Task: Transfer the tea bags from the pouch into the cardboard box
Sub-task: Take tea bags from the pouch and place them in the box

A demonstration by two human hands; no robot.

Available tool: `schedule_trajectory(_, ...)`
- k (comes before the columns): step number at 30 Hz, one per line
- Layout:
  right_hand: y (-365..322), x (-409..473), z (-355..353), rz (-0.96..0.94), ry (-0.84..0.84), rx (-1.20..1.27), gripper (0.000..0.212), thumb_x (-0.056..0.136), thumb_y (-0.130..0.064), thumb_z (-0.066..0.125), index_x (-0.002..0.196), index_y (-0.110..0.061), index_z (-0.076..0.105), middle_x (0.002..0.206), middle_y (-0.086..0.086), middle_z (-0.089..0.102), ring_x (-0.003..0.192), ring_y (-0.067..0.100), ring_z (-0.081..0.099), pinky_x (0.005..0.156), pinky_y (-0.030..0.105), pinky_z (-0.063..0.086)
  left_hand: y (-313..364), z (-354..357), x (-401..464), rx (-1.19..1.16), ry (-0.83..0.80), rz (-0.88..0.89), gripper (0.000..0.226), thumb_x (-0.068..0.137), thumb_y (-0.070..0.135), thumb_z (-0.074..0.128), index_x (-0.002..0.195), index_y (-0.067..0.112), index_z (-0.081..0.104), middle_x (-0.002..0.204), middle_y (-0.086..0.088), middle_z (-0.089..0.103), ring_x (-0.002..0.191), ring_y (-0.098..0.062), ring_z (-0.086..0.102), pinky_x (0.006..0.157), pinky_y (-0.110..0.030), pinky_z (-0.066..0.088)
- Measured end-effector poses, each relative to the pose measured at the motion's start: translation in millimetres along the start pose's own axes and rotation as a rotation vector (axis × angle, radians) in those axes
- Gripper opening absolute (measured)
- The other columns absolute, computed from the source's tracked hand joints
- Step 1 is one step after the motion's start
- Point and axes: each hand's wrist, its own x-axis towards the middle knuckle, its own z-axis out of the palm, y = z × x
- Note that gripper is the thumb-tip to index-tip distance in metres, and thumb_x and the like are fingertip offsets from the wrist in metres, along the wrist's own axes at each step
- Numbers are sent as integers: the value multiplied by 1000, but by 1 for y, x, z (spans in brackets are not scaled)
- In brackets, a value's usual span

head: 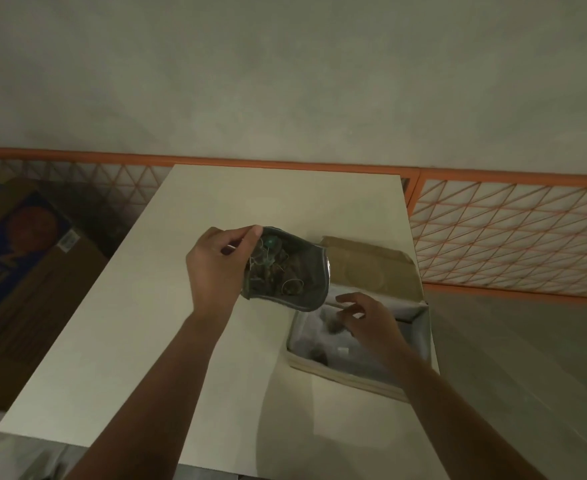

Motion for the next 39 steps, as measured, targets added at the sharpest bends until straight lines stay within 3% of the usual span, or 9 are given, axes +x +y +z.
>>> schedule_trajectory(4,-8,-7,1,-127,165,-28,12,90,-23,65,98,-31,62,110,-4,58,87,0,53,67,9,37,0,-2,-4,-30,-12,-10,17,89,36,75,98,23,81,77,11,64,70,-3,61,70,-22,53)
schedule_trajectory(8,-41,-23,1,-319,307,46,24,87,-17,68,83,-38,56,93,-10,55,79,2,53,66,8,40,-1,-5,-6,-44,-27,-14,19,88,36,75,99,21,81,79,7,66,72,-4,62,71,-23,54)
schedule_trajectory(12,-76,-29,8,-303,99,-10,4,91,-29,65,89,-32,66,77,-18,62,67,-6,58,60,7,45,-2,-5,-8,-43,-50,9,16,87,35,76,97,22,81,78,5,66,70,-3,62,68,-17,52)
schedule_trajectory(16,-88,-10,25,-129,-67,-244,18,95,-32,56,88,-18,64,76,1,66,64,14,62,59,24,52,-3,-4,-12,-32,-77,58,14,87,33,77,95,22,82,78,3,67,71,-5,62,67,-16,50)
schedule_trajectory(22,-90,19,57,-66,-226,-767,32,95,-14,55,127,-9,54,118,9,60,114,24,56,97,31,44,-1,-1,-16,-34,-106,108,13,88,28,77,94,18,82,79,2,68,71,-12,64,68,-28,56)
schedule_trajectory(25,-87,20,60,-104,-141,-852,31,94,-12,56,125,-9,57,123,10,62,116,25,57,98,32,45,-2,-3,-15,-45,-110,103,13,89,29,76,93,18,82,80,3,67,71,-11,63,69,-26,54)
schedule_trajectory(31,-93,-4,36,-249,69,-491,12,95,-26,53,100,-20,62,93,1,67,85,19,67,76,32,57,-10,-5,-6,6,-70,125,17,93,32,71,95,17,79,92,2,67,78,-13,65,68,-31,57)
schedule_trajectory(36,-88,-32,4,-331,292,-103,12,87,-28,67,83,-19,62,80,-5,61,70,6,59,57,11,45,-18,-7,-2,-2,-18,166,16,94,31,69,95,17,76,93,4,70,83,-9,65,72,-36,59)
schedule_trajectory(39,-82,-40,-12,-293,331,152,10,88,-13,65,83,-13,57,78,4,66,72,20,65,60,24,56,-19,-7,-1,-50,-14,129,17,96,34,67,98,19,76,95,8,73,87,-6,66,77,-34,58)
